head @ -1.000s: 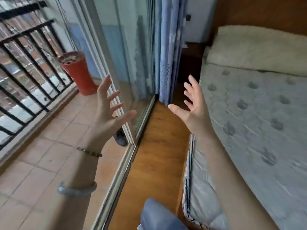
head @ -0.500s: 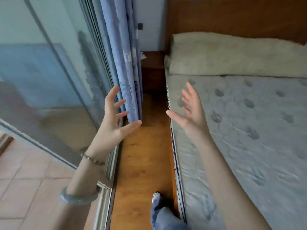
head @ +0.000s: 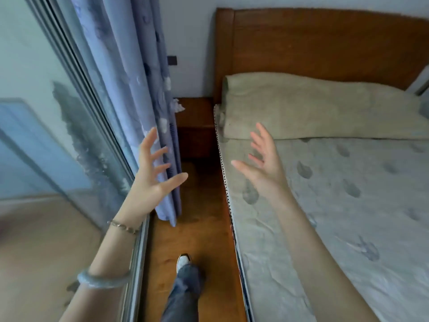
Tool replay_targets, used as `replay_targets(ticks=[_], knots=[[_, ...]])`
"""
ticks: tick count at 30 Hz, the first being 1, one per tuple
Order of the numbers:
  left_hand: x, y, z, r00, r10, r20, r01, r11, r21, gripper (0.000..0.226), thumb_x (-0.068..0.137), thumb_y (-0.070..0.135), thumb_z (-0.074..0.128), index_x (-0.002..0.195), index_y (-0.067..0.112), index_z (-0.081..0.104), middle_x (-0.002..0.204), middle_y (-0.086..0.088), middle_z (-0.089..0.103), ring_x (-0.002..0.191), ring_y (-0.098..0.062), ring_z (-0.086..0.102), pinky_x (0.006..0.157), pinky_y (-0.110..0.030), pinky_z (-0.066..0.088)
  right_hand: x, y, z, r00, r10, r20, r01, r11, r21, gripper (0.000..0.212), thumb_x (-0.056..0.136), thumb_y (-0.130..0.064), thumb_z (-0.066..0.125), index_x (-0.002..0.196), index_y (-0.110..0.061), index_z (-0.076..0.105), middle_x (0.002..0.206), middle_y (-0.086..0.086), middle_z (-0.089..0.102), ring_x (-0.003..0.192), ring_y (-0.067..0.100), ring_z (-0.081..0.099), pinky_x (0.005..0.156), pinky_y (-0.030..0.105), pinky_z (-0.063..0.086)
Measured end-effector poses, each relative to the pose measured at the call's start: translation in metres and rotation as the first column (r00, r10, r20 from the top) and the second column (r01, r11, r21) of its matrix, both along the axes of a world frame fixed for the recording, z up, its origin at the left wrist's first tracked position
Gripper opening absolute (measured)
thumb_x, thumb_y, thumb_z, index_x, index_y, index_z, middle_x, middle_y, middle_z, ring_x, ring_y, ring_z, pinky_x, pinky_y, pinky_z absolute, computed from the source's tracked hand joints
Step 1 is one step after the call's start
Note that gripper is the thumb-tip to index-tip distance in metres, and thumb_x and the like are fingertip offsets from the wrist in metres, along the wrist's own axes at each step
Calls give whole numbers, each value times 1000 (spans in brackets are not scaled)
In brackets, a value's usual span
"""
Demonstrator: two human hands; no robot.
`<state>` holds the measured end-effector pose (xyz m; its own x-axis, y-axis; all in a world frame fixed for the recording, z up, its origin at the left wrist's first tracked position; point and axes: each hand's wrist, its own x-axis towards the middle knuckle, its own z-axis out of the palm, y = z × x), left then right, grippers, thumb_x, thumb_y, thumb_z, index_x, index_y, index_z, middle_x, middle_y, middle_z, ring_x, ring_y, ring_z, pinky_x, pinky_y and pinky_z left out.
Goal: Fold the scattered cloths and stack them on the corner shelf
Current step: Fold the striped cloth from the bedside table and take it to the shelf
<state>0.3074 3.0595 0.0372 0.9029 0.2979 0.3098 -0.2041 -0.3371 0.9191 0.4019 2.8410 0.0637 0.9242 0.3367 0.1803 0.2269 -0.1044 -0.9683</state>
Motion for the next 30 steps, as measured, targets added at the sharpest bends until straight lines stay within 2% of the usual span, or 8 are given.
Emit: replay_targets(ticks=[5, 10, 13, 16, 19, 23, 25, 30], knots=[[124, 72, -2, 997, -78, -3, 78, 997, 9, 95, 77, 26, 74, 146, 40, 10, 156, 11, 8, 138, -9, 32, 100, -22, 44, 110, 73, -2, 999, -52, 2, 52, 999, -11, 86, 79, -13, 76, 139, -46, 24, 151, -4, 34, 136, 7, 36, 113, 41, 34], [235, 119, 12, 990, -139, -24, 139, 990, 2, 98, 77, 31, 75, 150, 31, 8, 156, 16, 11, 136, -1, 32, 101, -22, 43, 200, 132, 11, 996, -90, -9, 90, 996, -3, 87, 79, -10, 76, 138, -44, 23, 152, -3, 33, 137, 9, 35, 113, 35, 33], [285, 133, 7, 987, -158, -33, 157, 987, -33, 99, 75, 35, 74, 150, 31, 10, 155, 18, 11, 132, 9, 31, 97, -13, 41, 243, 155, 12, 996, -93, -16, 92, 996, -17, 88, 78, -11, 77, 138, -45, 22, 153, -4, 32, 138, 8, 33, 113, 34, 34], [336, 149, -4, 987, -149, -59, 144, 986, -85, 99, 77, 26, 77, 150, 30, 10, 153, 19, 13, 131, 12, 30, 99, -15, 39, 293, 181, 9, 996, -76, -36, 75, 997, -5, 88, 78, -7, 76, 139, -42, 23, 153, -4, 32, 138, 7, 33, 114, 36, 33], [386, 171, -19, 991, -118, -67, 110, 988, -110, 99, 77, 16, 77, 149, 36, 12, 154, 19, 15, 133, 8, 31, 103, -20, 39, 350, 207, 0, 998, -43, -48, 43, 999, -7, 88, 78, -8, 76, 145, -35, 25, 151, -3, 35, 137, 8, 35, 114, 38, 33], [460, 205, -37, 997, -41, -69, 35, 995, -92, 97, 74, 23, 76, 147, 39, 13, 148, 32, 15, 132, 12, 29, 101, -12, 37, 441, 244, -19, 999, 33, -37, -35, 999, -33, 88, 78, -11, 77, 145, -36, 26, 150, -2, 36, 137, 9, 36, 112, 39, 36], [497, 222, -43, 996, 26, -82, -32, 997, -75, 97, 78, 15, 76, 147, 37, 12, 145, 36, 15, 129, 17, 28, 98, -7, 36, 487, 260, -27, 996, 76, -51, -78, 996, -45, 88, 78, -11, 77, 147, -34, 27, 149, -5, 37, 136, 8, 36, 111, 38, 37], [592, 264, -45, 972, 180, -151, -194, 977, -85, 100, 77, 10, 77, 148, 36, 11, 139, 33, 20, 127, 16, 31, 101, -12, 36, 611, 311, -35, 978, 196, -65, -201, 975, -90, 89, 78, -15, 77, 148, -33, 26, 147, -6, 39, 133, 8, 39, 103, 22, 40]])
